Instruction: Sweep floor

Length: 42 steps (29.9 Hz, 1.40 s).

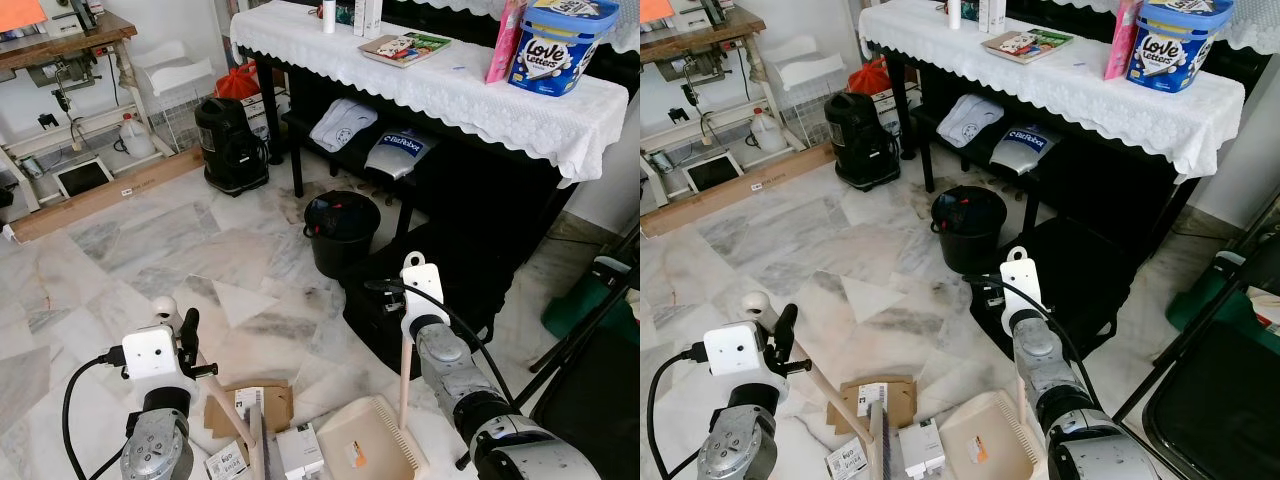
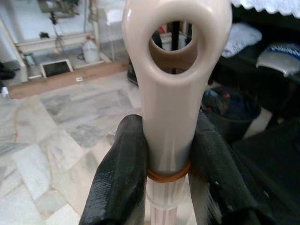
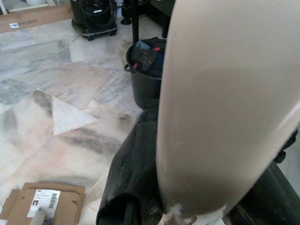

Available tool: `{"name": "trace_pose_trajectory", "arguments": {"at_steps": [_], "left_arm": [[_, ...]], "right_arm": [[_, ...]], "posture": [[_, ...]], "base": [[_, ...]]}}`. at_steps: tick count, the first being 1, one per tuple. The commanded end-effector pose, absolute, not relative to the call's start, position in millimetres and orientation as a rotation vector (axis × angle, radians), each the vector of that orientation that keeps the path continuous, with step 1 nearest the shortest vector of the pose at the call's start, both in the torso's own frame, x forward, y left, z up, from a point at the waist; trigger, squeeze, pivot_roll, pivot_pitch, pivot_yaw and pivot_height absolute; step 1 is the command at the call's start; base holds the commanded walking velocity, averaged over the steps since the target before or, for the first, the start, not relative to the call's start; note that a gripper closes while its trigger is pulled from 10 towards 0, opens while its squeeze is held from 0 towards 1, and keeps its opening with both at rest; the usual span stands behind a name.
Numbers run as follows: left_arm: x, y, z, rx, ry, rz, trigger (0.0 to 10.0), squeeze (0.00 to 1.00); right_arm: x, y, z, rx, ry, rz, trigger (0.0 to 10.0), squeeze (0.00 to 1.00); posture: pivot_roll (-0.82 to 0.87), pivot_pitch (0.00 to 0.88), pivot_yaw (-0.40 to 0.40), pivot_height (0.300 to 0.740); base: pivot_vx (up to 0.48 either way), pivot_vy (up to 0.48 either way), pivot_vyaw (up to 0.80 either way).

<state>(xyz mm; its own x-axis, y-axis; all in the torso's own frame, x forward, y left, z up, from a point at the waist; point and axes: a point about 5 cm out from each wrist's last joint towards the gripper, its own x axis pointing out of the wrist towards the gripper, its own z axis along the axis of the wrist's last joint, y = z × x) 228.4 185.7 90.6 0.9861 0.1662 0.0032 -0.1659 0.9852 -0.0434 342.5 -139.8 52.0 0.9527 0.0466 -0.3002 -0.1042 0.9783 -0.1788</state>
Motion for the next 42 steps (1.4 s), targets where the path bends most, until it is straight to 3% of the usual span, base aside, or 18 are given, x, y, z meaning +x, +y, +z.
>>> {"name": "trace_pose_trajectory", "arguments": {"at_steps": [1,15,23,35,42], "left_arm": [[224.6,187.5,78.2,-0.035,0.073,0.15,10.0,0.0],[211.7,188.6,62.4,0.053,0.285,0.052,10.0,0.0],[220.8,194.0,78.5,-0.196,0.229,0.112,10.0,0.0],[229.1,192.9,98.6,-0.423,0.142,0.105,10.0,0.0],[231.5,194.7,111.4,-0.403,0.08,0.105,10.0,0.0]], "right_arm": [[347.8,-132.7,59.3,-0.194,0.28,0.098,10.0,0.0],[349.4,-125.1,61.0,-0.181,0.279,0.111,10.0,0.0],[350.6,-118.4,63.3,-0.158,0.27,0.131,10.0,0.0],[351.3,-113.0,64.6,-0.149,0.269,0.152,10.0,0.0],[352.0,-109.9,66.0,-0.144,0.264,0.162,10.0,0.0]], "posture": [[-0.15,0.09,0.071,0.74],[-0.14,0.088,0.078,0.74],[-0.14,0.076,0.082,0.74],[-0.14,0.056,0.08,0.74],[-0.14,0.053,0.079,0.74]], "base": [[0.0,0.0,0.0],[0.0,0.0,0.0],[0.0,0.0,0.0],[0.0,0.0,0.0],[0.0,0.0,0.0]]}}
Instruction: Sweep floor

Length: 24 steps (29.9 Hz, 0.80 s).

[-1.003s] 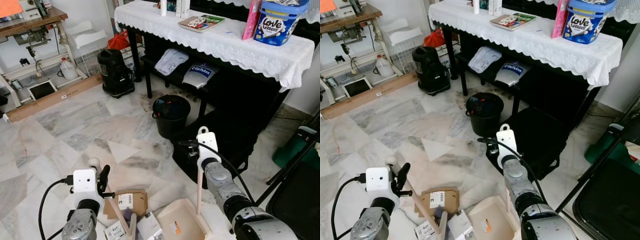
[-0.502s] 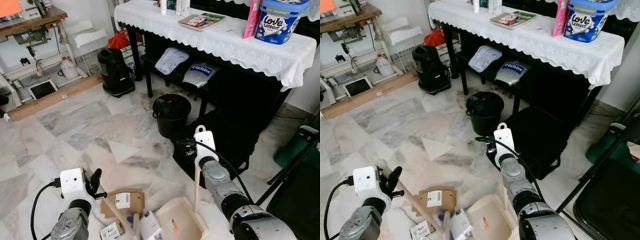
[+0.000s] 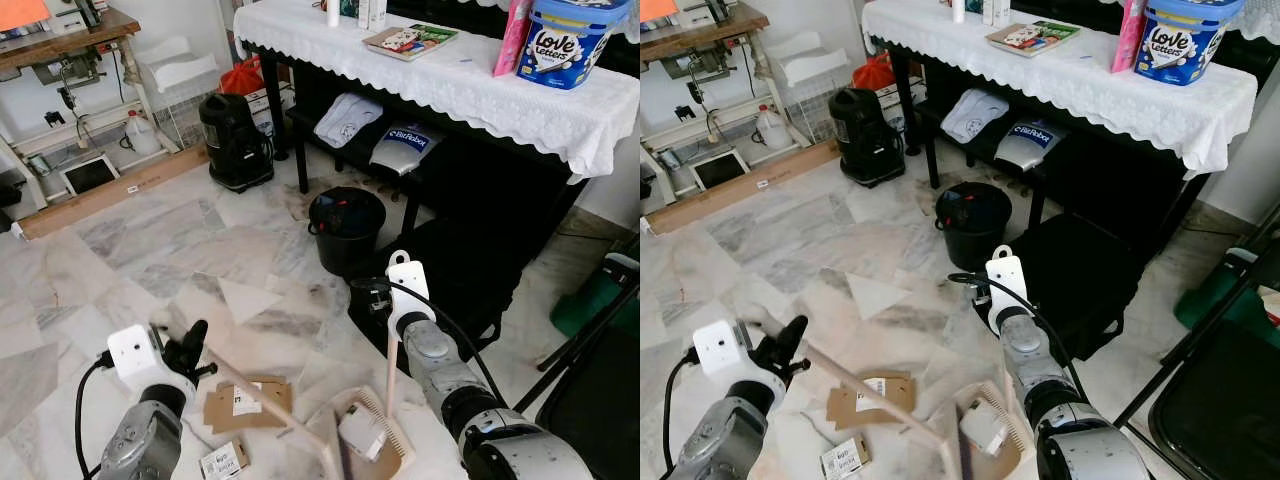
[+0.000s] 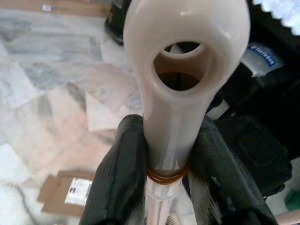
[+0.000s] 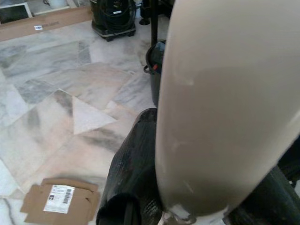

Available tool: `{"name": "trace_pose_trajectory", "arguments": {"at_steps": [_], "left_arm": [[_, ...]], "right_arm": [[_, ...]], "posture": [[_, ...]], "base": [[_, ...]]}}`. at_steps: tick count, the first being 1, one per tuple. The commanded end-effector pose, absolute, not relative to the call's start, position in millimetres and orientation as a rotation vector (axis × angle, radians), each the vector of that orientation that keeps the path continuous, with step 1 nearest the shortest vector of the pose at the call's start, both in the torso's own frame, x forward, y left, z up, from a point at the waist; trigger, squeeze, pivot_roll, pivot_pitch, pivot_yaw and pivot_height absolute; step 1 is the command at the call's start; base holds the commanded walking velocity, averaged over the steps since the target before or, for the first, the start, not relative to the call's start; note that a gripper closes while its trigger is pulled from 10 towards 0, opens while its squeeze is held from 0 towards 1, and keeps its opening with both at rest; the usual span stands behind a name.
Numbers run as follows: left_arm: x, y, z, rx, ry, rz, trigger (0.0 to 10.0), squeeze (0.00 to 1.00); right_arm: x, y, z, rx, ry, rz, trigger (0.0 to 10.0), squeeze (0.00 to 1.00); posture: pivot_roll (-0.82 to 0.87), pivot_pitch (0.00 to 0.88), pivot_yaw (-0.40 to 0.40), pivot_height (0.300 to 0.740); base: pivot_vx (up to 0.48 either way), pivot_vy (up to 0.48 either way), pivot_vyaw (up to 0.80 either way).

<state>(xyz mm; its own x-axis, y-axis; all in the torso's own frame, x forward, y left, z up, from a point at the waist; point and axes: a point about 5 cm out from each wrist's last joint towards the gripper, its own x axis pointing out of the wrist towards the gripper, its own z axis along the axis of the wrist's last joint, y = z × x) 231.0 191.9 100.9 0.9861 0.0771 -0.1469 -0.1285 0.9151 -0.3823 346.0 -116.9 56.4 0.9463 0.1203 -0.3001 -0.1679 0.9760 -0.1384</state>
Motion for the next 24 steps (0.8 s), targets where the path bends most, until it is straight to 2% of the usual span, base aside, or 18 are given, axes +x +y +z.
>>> {"name": "trace_pose_trajectory", "arguments": {"at_steps": [1,8,14,19,24], "left_arm": [[232.2,197.0,119.7,-0.391,0.027,0.123,10.0,0.0],[230.1,210.0,161.9,-0.263,-0.224,0.231,10.0,0.0],[227.5,209.8,169.2,-0.168,-0.277,0.259,10.0,0.0],[223.4,207.7,168.5,-0.005,-0.289,0.293,10.0,0.0],[220.8,206.8,162.2,0.067,-0.279,0.316,10.0,0.0]], "right_arm": [[352.7,-110.0,67.3,-0.141,0.258,0.161,10.0,0.0],[361.1,-115.4,83.8,-0.11,0.177,0.122,10.0,0.0],[365.5,-118.8,95.2,-0.097,0.117,0.108,10.0,0.0],[368.6,-124.5,116.4,0.002,-0.013,0.099,10.0,0.0],[367.6,-123.8,126.9,0.041,-0.078,0.108,10.0,0.0]], "posture": [[-0.14,0.053,0.079,0.74],[-0.14,0.048,0.077,0.74],[-0.14,0.049,0.075,0.74],[-0.15,0.056,0.075,0.74],[-0.16,0.059,0.075,0.74]], "base": [[0.0,0.0,0.0],[0.0,0.0,0.0],[0.0,0.0,0.0],[0.0,0.0,0.0],[0.0,0.0,0.0]]}}
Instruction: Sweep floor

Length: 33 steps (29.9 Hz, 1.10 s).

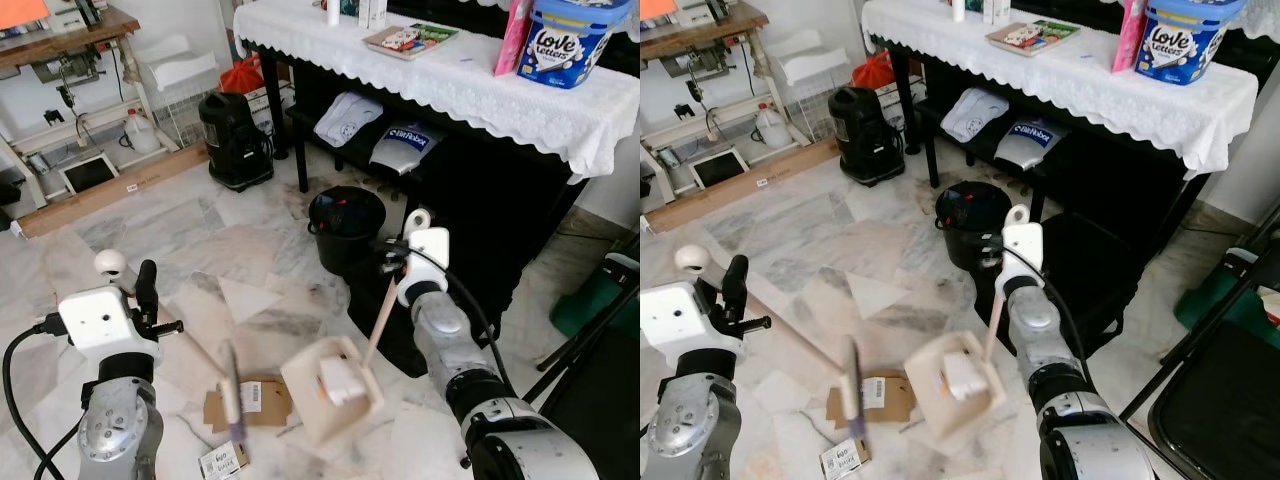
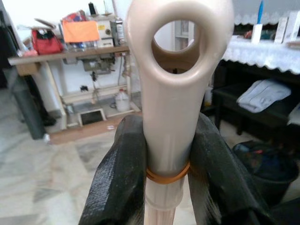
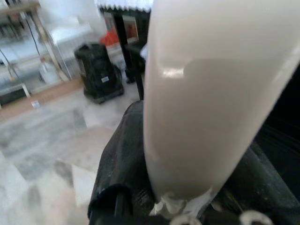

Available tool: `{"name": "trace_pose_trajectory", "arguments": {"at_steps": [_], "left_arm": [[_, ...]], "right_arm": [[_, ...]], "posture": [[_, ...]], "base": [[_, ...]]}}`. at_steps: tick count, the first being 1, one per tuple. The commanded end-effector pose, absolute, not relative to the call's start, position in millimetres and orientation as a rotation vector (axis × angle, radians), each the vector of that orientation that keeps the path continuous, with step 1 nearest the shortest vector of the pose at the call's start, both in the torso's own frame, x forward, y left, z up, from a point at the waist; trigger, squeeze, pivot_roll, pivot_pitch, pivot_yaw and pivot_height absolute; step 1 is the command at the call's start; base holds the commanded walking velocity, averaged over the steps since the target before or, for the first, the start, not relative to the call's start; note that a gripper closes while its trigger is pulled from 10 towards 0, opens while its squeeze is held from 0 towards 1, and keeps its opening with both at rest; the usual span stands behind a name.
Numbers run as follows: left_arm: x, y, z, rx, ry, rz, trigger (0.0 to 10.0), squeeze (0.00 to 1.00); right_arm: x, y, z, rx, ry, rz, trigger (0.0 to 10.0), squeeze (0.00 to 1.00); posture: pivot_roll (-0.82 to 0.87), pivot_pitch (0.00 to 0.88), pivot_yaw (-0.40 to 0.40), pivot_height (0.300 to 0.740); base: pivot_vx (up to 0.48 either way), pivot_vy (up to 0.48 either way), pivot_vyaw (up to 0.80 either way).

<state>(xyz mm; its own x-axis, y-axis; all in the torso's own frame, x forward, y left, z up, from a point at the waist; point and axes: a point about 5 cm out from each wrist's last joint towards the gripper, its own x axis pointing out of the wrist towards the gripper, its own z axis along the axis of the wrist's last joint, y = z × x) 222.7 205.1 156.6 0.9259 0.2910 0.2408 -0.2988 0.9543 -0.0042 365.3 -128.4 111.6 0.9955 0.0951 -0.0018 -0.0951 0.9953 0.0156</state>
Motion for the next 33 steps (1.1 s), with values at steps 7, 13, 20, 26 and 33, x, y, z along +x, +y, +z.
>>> {"name": "trace_pose_trajectory", "arguments": {"at_steps": [7,13,20,26,33], "left_arm": [[215.5,203.0,156.1,0.104,-0.274,0.347,10.0,0.0],[213.4,202.2,150.6,0.107,-0.265,0.36,10.0,0.0],[213.9,201.9,146.0,0.093,-0.257,0.369,10.0,0.0],[212.9,201.3,142.8,0.098,-0.257,0.38,10.0,0.0],[211.1,201.6,142.2,0.106,-0.266,0.383,10.0,0.0]], "right_arm": [[359.5,-114.7,135.2,0.1,-0.127,0.139,10.0,0.0],[355.9,-114.1,137.6,0.102,-0.133,0.151,10.0,0.0],[353.2,-114.9,139.8,0.104,-0.128,0.158,10.0,0.0],[347.6,-113.3,144.2,0.068,-0.148,0.201,10.0,0.0],[327.7,-130.5,147.5,0.032,-0.184,0.219,10.0,0.0]], "posture": [[-0.15,0.06,0.073,0.74],[-0.16,0.057,0.075,0.74],[-0.16,0.048,0.071,0.74],[-0.16,0.039,0.065,0.74],[-0.17,0.023,0.068,0.74]], "base": [[0.0,0.0,0.11],[0.0,0.0,0.8],[0.0,0.0,0.8],[0.0,0.0,0.79],[0.0,0.0,0.68]]}}
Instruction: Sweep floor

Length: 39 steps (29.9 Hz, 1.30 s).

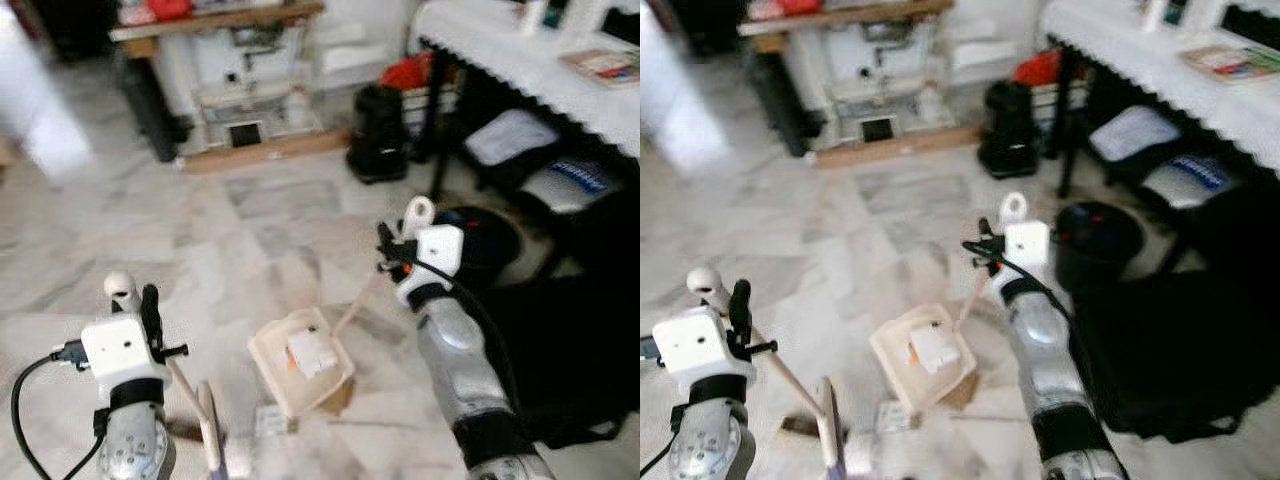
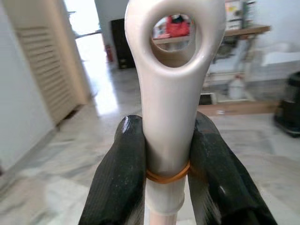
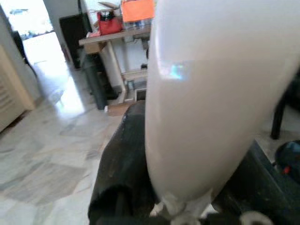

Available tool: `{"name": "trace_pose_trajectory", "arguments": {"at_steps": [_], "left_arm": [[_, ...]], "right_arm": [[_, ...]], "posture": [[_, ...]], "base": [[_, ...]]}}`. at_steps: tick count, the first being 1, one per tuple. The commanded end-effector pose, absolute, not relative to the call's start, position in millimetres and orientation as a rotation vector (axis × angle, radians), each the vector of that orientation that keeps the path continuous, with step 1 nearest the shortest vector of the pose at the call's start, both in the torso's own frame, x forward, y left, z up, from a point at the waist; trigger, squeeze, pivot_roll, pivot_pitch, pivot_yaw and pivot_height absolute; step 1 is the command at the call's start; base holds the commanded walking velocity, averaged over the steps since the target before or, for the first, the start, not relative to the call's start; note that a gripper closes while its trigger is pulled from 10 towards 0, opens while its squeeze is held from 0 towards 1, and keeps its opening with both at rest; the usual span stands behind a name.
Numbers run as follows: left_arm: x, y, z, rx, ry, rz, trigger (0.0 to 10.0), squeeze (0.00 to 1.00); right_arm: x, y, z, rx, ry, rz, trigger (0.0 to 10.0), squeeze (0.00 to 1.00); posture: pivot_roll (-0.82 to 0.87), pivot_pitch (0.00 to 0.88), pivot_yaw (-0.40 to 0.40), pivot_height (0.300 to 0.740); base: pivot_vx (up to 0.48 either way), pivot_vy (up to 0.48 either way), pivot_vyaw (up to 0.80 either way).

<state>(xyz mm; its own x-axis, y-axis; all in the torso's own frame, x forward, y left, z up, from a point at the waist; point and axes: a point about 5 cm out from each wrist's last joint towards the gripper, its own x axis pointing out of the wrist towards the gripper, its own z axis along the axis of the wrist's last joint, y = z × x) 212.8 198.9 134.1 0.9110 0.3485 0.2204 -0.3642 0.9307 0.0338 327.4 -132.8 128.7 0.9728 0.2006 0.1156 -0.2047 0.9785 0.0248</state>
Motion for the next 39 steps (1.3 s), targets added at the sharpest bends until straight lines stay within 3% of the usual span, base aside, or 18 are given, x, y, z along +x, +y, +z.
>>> {"name": "trace_pose_trajectory", "arguments": {"at_steps": [1,31,39], "left_arm": [[211.2,201.5,142.0,0.106,-0.266,0.382,10.0,0.0],[217.1,183.0,130.5,0.136,-0.241,0.324,10.0,0.0],[213.8,185.5,130.4,0.142,-0.237,0.335,10.0,0.0]], "right_arm": [[326.0,-131.6,146.7,0.032,-0.182,0.218,10.0,0.0],[331.5,-136.4,151.8,0.01,-0.14,0.256,10.0,0.0],[332.9,-131.7,152.1,0.024,-0.133,0.267,10.0,0.0]], "posture": [[-0.18,0.02,0.071,0.74],[-0.2,0.013,0.012,0.74],[-0.2,0.022,0.016,0.74]], "base": [[0.0,0.0,0.68],[0.0,0.0,0.77],[0.0,0.0,0.0]]}}
